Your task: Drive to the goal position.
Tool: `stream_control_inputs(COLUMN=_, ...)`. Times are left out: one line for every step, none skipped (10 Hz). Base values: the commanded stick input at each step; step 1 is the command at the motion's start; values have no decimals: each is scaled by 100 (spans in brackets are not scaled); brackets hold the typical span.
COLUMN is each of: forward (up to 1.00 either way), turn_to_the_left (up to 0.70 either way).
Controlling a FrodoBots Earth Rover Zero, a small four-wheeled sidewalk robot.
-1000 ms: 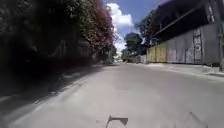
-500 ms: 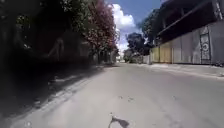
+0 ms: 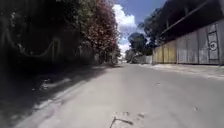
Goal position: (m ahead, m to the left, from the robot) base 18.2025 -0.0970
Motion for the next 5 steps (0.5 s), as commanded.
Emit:
stream_control_inputs(forward=100, turn_to_the_left=-5)
stream_control_inputs(forward=100, turn_to_the_left=1)
stream_control_inputs(forward=100, turn_to_the_left=1)
stream_control_inputs(forward=100, turn_to_the_left=1)
stream_control_inputs(forward=100, turn_to_the_left=1)
